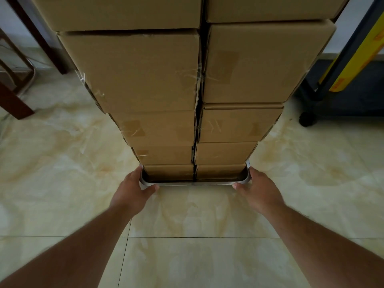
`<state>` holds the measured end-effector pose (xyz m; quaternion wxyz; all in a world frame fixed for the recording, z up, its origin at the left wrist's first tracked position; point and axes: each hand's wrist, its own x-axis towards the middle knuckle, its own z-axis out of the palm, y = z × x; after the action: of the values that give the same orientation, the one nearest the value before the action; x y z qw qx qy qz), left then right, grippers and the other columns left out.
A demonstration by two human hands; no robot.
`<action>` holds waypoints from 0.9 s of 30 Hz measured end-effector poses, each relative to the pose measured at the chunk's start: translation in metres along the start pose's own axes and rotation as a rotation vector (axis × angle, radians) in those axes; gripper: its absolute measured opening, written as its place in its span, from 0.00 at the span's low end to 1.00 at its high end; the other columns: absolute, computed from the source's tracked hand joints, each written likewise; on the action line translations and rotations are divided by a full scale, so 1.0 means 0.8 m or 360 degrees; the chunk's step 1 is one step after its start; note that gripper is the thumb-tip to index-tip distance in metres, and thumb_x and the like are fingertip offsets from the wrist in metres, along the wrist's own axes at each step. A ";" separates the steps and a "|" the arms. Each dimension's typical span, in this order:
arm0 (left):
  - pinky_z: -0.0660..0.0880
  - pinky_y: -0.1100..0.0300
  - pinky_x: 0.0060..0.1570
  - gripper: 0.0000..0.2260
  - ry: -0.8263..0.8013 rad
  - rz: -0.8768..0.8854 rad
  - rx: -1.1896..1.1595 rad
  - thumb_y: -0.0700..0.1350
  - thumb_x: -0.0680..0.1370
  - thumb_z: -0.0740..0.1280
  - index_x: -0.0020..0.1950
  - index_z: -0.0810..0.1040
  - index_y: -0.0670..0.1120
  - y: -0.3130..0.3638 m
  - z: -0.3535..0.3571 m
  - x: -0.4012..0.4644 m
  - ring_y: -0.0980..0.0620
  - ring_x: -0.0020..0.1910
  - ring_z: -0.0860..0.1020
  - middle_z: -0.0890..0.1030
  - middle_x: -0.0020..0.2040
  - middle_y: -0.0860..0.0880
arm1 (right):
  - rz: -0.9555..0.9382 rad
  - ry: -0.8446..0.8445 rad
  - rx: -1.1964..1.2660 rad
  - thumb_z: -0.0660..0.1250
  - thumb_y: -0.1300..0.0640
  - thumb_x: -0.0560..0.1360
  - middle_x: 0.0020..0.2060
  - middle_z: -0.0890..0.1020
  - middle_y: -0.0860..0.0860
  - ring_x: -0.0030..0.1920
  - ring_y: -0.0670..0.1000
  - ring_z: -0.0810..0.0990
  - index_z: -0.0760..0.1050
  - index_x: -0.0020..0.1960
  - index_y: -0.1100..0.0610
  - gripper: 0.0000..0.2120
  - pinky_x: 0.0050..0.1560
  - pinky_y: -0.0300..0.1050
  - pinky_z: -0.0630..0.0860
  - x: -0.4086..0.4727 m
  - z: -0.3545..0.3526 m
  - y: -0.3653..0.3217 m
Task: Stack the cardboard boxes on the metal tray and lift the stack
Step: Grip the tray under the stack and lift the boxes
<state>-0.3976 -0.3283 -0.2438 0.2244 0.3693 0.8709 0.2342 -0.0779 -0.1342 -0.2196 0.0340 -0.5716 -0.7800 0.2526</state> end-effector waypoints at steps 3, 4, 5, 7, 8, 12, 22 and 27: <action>0.78 0.45 0.61 0.34 -0.0009 -0.0006 -0.0005 0.63 0.73 0.71 0.77 0.67 0.59 0.001 -0.002 0.001 0.48 0.67 0.77 0.78 0.69 0.54 | -0.0001 0.0000 0.0008 0.71 0.38 0.74 0.53 0.80 0.49 0.53 0.53 0.80 0.74 0.61 0.50 0.22 0.50 0.51 0.81 0.002 0.000 0.000; 0.78 0.45 0.61 0.35 -0.0010 -0.0011 -0.0005 0.64 0.72 0.71 0.77 0.67 0.59 0.000 -0.001 0.003 0.48 0.67 0.77 0.78 0.70 0.54 | -0.0001 -0.0002 0.0005 0.71 0.38 0.74 0.53 0.79 0.49 0.53 0.53 0.80 0.74 0.61 0.50 0.22 0.50 0.51 0.80 0.003 0.000 0.000; 0.78 0.45 0.61 0.35 -0.0012 -0.0015 0.0000 0.64 0.73 0.71 0.78 0.66 0.59 0.001 -0.002 0.003 0.48 0.67 0.77 0.78 0.70 0.54 | 0.0000 -0.0002 0.0003 0.71 0.38 0.74 0.53 0.79 0.49 0.53 0.53 0.80 0.74 0.61 0.50 0.23 0.50 0.51 0.80 0.004 0.000 0.000; 0.78 0.45 0.60 0.34 -0.0013 -0.0011 0.0012 0.63 0.73 0.71 0.78 0.66 0.59 0.001 -0.001 0.005 0.48 0.67 0.77 0.78 0.70 0.53 | 0.0006 -0.0003 -0.0001 0.71 0.38 0.74 0.53 0.79 0.49 0.52 0.53 0.79 0.74 0.62 0.50 0.23 0.49 0.50 0.79 0.006 0.000 -0.001; 0.78 0.45 0.60 0.34 -0.0012 -0.0005 0.0014 0.62 0.74 0.72 0.77 0.66 0.58 0.002 -0.001 0.006 0.48 0.66 0.77 0.78 0.69 0.53 | 0.0009 -0.0003 -0.0003 0.71 0.38 0.74 0.52 0.79 0.49 0.52 0.52 0.79 0.74 0.62 0.50 0.23 0.48 0.49 0.79 0.007 0.000 -0.001; 0.78 0.46 0.60 0.31 0.0002 -0.0007 0.0021 0.60 0.75 0.73 0.76 0.68 0.58 0.003 0.001 0.009 0.47 0.66 0.77 0.78 0.69 0.52 | 0.0012 0.0003 -0.0002 0.72 0.39 0.75 0.52 0.79 0.49 0.49 0.51 0.77 0.74 0.62 0.51 0.22 0.46 0.46 0.75 0.009 0.000 -0.003; 0.78 0.45 0.59 0.31 -0.0009 -0.0016 0.0006 0.60 0.74 0.73 0.76 0.67 0.60 0.008 -0.002 0.014 0.47 0.66 0.77 0.78 0.70 0.52 | 0.0005 0.0015 0.0009 0.72 0.39 0.74 0.53 0.81 0.49 0.51 0.52 0.79 0.74 0.61 0.49 0.21 0.47 0.48 0.78 0.015 -0.002 -0.006; 0.78 0.46 0.59 0.30 0.0003 -0.0011 -0.0015 0.59 0.75 0.73 0.75 0.68 0.60 0.013 -0.004 0.013 0.47 0.66 0.77 0.79 0.69 0.52 | 0.0018 0.0003 -0.0005 0.72 0.37 0.73 0.54 0.80 0.49 0.53 0.53 0.80 0.74 0.61 0.49 0.23 0.50 0.51 0.81 0.016 -0.005 -0.009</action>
<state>-0.4003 -0.3148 -0.2377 0.2262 0.3650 0.8713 0.2377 -0.0875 -0.1229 -0.2162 0.0324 -0.5763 -0.7770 0.2511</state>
